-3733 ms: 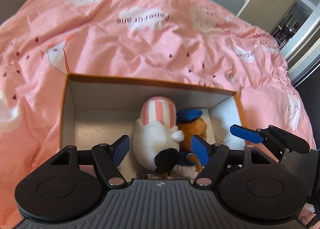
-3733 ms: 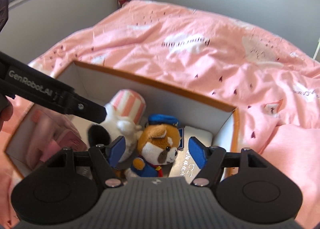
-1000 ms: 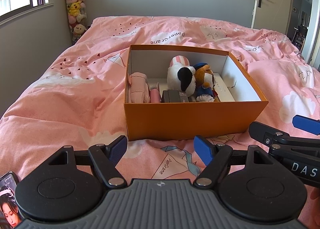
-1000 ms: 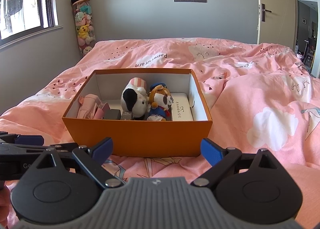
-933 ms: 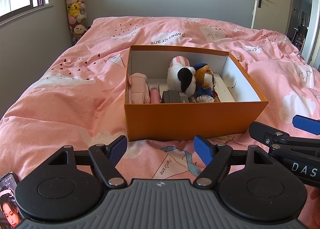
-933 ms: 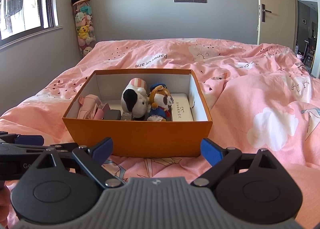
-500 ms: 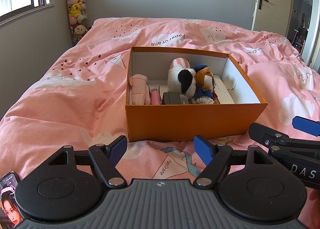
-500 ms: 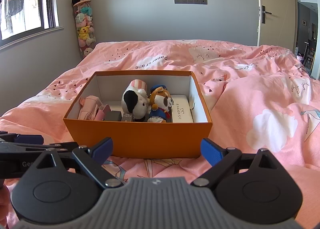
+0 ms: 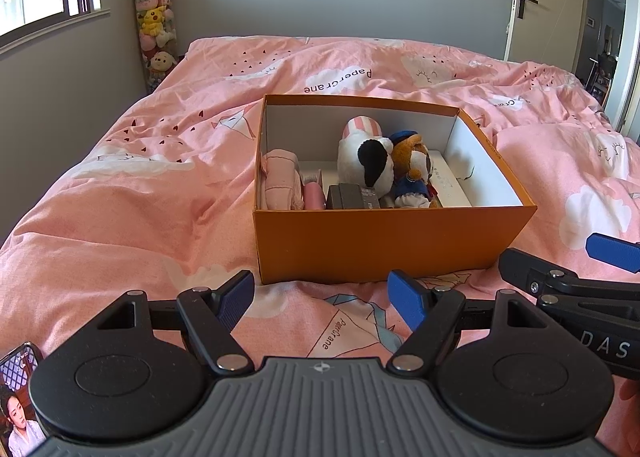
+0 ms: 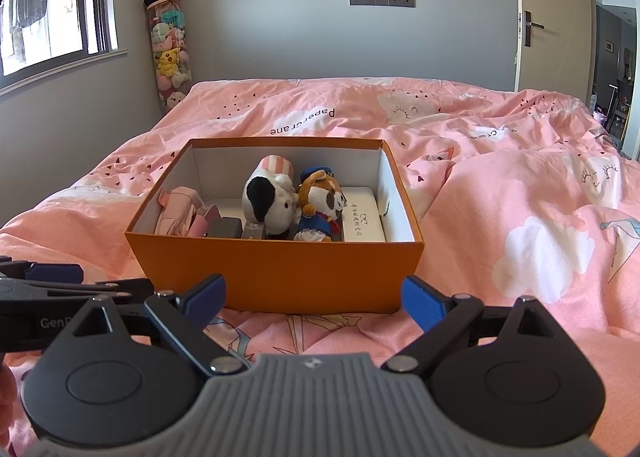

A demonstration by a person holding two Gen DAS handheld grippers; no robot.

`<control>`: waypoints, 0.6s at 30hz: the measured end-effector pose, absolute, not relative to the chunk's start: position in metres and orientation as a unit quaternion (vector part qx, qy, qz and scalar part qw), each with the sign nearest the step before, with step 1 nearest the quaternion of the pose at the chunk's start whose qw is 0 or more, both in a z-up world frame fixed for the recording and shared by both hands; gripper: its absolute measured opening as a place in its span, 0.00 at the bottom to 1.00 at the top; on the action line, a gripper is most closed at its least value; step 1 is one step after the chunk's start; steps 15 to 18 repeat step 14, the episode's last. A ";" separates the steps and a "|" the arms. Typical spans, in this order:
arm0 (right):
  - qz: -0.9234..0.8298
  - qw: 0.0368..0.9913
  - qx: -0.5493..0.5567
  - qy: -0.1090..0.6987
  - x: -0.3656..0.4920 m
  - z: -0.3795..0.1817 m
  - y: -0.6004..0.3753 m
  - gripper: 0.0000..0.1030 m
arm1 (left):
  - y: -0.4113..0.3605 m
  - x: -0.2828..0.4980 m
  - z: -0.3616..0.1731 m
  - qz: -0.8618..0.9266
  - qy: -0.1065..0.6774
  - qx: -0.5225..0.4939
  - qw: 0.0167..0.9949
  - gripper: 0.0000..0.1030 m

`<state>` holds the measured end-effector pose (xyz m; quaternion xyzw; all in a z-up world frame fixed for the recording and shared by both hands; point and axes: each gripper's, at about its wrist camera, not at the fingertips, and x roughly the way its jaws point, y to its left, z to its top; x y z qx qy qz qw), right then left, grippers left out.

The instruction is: Organize objects

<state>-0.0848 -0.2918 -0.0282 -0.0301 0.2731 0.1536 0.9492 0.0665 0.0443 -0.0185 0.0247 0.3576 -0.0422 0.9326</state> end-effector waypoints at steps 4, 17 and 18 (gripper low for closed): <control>0.147 0.949 -0.023 0.277 -0.083 -0.028 -0.295 0.92 | 0.047 0.066 -0.018 -0.035 0.356 0.027 0.934 0.86; 0.146 0.948 -0.023 0.283 -0.082 -0.030 -0.295 0.92 | 0.049 0.066 -0.019 -0.034 0.356 0.028 0.934 0.86; 0.146 0.948 -0.023 0.283 -0.082 -0.030 -0.295 0.92 | 0.049 0.066 -0.019 -0.034 0.356 0.028 0.934 0.86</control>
